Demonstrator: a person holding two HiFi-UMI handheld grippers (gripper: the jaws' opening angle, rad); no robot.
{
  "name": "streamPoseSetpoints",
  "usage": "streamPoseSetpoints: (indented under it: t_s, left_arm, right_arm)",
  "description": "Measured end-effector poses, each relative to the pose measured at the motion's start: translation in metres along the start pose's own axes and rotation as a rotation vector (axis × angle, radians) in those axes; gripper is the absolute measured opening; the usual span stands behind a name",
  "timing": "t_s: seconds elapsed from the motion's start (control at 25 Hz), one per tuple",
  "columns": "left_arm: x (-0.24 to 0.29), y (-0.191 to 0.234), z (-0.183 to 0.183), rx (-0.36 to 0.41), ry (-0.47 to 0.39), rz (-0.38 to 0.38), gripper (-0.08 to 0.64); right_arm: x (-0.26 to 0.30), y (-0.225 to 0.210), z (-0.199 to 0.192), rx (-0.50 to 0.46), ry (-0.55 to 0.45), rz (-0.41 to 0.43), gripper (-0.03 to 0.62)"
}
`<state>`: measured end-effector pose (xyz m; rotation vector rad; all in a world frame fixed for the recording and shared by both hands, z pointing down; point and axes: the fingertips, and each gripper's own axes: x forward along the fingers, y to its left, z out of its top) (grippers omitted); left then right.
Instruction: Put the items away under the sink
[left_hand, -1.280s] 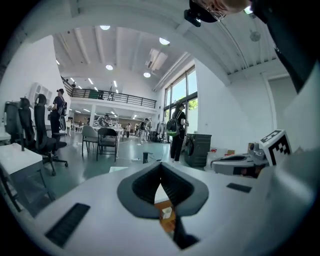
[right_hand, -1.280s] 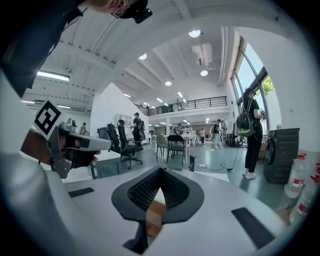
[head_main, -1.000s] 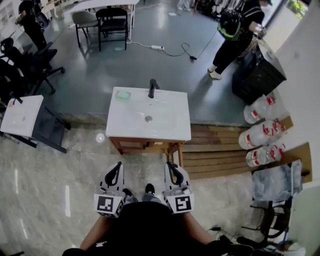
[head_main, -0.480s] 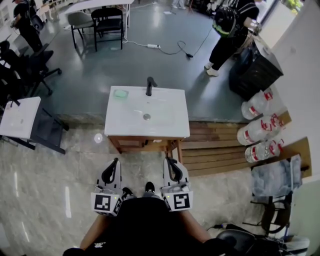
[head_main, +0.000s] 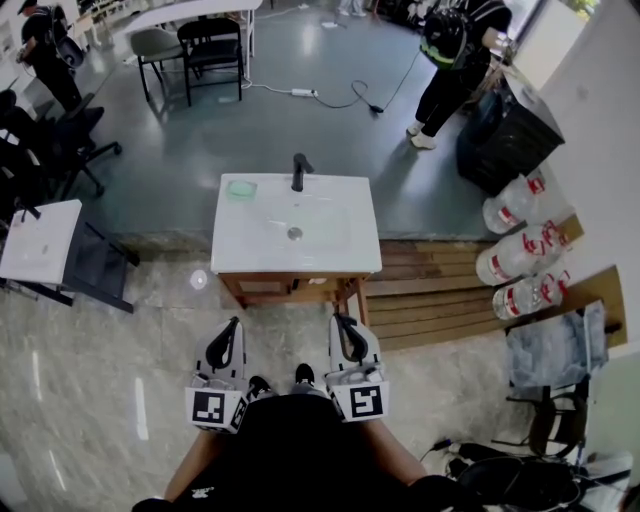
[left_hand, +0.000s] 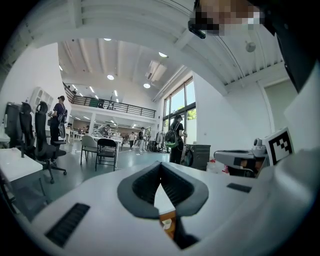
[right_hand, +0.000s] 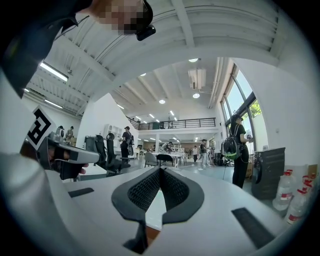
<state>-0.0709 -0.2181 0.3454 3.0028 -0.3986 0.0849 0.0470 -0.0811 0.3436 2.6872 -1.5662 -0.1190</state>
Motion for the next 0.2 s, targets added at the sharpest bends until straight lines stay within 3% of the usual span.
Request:
streamPoseSetpoints:
  t_s: [0.2]
  left_arm:
    - [-0.0013, 0.0054, -0.0045, 0.01, 0.002, -0.011, 0.008]
  right_arm:
    - [0.0003, 0.0031, -0.0069, 0.005, 0.025, -0.008, 0.015]
